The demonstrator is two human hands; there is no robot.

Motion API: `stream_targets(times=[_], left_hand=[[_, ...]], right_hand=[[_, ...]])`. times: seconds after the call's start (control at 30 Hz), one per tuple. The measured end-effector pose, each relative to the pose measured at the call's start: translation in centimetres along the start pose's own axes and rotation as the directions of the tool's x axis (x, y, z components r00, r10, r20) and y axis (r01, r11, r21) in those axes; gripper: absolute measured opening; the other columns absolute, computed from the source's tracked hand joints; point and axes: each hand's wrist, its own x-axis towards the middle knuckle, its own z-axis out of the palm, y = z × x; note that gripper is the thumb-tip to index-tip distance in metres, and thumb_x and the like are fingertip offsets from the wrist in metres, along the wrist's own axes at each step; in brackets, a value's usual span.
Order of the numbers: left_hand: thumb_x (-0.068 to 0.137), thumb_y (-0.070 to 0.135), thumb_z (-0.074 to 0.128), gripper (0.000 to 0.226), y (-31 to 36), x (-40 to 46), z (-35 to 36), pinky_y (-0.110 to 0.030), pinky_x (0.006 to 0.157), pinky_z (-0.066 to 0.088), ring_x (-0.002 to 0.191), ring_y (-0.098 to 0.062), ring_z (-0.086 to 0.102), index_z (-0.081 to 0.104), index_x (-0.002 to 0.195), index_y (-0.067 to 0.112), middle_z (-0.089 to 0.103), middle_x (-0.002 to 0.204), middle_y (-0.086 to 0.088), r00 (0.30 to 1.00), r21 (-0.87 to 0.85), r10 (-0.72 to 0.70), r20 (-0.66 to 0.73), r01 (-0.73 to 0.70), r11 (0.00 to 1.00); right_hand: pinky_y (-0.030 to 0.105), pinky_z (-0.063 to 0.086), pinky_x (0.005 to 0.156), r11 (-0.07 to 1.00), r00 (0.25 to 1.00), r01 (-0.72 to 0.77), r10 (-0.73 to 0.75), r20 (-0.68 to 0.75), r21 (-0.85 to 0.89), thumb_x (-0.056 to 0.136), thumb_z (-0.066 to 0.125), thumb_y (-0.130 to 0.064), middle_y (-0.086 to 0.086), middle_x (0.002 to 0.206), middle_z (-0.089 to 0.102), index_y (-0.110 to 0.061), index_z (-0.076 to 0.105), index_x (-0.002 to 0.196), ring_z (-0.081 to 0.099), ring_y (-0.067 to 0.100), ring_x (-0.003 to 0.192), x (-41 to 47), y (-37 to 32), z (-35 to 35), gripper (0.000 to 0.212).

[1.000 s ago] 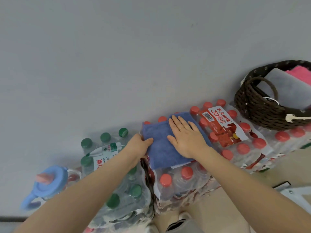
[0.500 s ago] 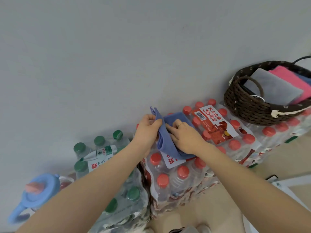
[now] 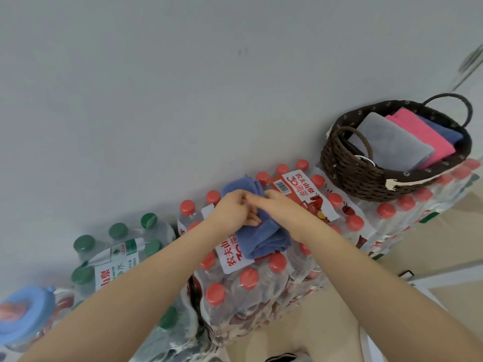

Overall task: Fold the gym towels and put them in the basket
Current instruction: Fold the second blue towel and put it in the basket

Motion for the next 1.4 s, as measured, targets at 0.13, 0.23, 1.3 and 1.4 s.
stream_targets(times=[0.13,0.23,1.3,1.4], left_hand=[[0.089,0.002,0.05,0.033,-0.7,0.1,-1.3,-0.011,0.065,0.05,0.061,-0.004,0.06,0.05,0.122,0.004,0.061,0.079,0.0,0.996,0.156,0.08,0.049,-0.087,0.984],[0.083,0.032,0.064,0.053,-0.6,0.4,-1.8,-0.019,0.084,0.04,0.099,-0.012,0.054,0.049,0.13,0.014,0.056,0.111,0.002,0.976,0.582,0.19,0.109,-0.218,0.783],[0.07,0.03,0.073,0.077,-1.1,2.5,-5.8,-0.036,0.099,0.042,0.11,-0.021,0.053,0.036,0.138,0.021,0.048,0.128,-0.005,0.828,0.646,0.352,0.436,-0.56,0.518],[0.066,0.024,0.073,0.034,0.3,1.8,-6.1,-0.035,0.074,0.055,0.079,-0.014,0.063,0.058,0.096,0.021,0.066,0.091,-0.002,0.851,0.189,0.482,0.209,-0.519,0.834]], right_hand=[[0.026,0.04,0.063,0.998,1.0,-0.012,0.01,-0.022,-0.063,0.085,0.056,-0.012,0.003,0.082,0.053,-0.008,0.043,0.119,0.052,0.015,0.072,-0.7,0.6,-0.5,0.037],[0.021,0.036,0.059,0.995,0.997,-0.018,0.011,-0.075,-0.096,0.085,0.055,-0.005,0.002,0.086,0.05,-0.008,0.037,0.126,0.048,0.01,0.068,-1.4,1.6,-0.5,0.045],[0.024,0.048,0.056,0.641,0.959,-0.093,0.263,-0.104,0.762,0.066,0.076,-0.015,0.008,0.079,0.061,-0.02,0.061,0.08,0.059,0.018,0.068,-4.3,1.8,-1.8,0.021],[0.022,0.054,0.053,0.307,0.975,0.006,0.208,-0.074,0.952,0.072,0.073,-0.025,0.009,0.079,0.062,-0.01,0.065,0.082,0.062,0.019,0.066,-5.2,2.9,-2.7,0.02]])
